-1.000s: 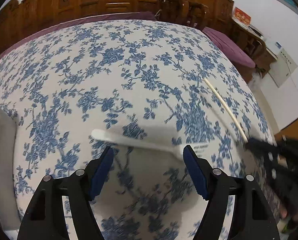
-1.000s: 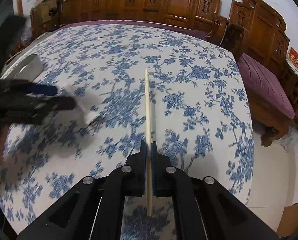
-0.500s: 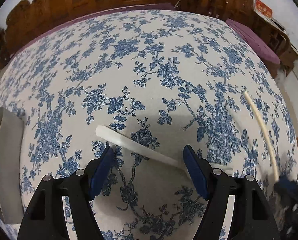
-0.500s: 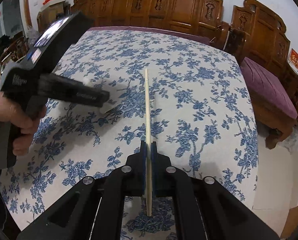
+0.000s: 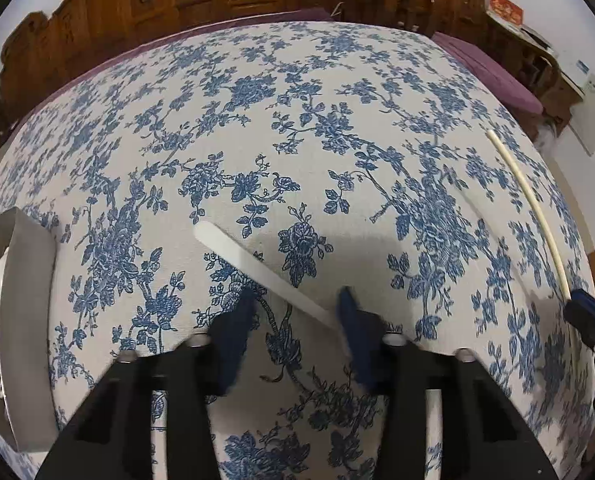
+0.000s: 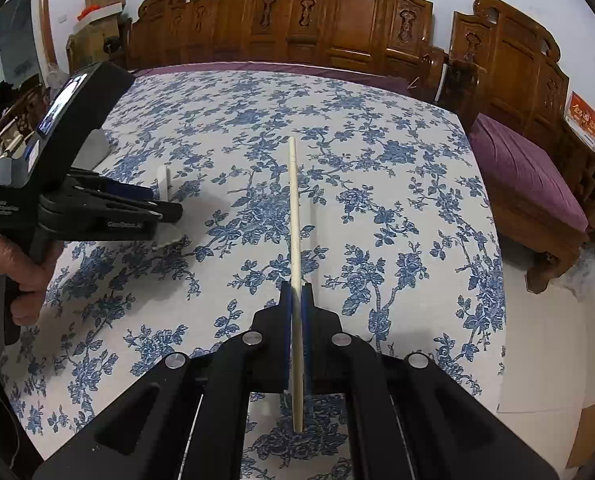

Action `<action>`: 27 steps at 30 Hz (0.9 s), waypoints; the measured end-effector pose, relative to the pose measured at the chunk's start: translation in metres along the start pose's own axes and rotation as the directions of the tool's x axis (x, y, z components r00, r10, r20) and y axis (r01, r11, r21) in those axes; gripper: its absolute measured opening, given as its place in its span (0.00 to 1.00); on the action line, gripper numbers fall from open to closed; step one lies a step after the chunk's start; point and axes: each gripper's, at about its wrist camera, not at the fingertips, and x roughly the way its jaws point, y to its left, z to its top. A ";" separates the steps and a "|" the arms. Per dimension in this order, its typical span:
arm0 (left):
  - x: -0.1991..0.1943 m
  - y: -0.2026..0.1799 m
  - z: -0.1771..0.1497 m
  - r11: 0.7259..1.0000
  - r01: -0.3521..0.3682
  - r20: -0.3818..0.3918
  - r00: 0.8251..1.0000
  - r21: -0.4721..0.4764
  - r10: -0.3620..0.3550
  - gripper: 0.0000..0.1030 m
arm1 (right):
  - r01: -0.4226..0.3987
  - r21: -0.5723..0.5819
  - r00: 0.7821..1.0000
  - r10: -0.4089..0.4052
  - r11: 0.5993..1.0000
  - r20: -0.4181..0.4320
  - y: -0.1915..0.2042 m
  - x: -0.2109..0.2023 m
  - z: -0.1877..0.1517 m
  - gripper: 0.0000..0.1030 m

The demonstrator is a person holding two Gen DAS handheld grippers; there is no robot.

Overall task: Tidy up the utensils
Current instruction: 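Lift the chopstick with the right gripper while the left grasps the white plastic fork, then carry the chopstick and white fork over the tray with both grippers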

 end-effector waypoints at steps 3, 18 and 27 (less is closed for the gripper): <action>-0.003 0.001 -0.002 1.000 0.017 -0.002 1.000 0.012 -0.017 0.08 | 0.001 0.001 1.000 -0.001 1.000 0.000 0.001 0.001 0.001 0.06; -0.019 0.035 -0.013 0.992 0.125 0.013 0.992 0.003 -0.125 0.05 | -0.019 -0.008 1.000 0.019 1.000 0.003 0.027 0.001 0.011 0.06; -0.072 0.061 -0.017 0.993 0.103 0.104 0.989 0.064 -0.109 0.05 | -0.047 0.006 0.998 0.047 0.999 0.037 0.061 -0.009 0.036 0.06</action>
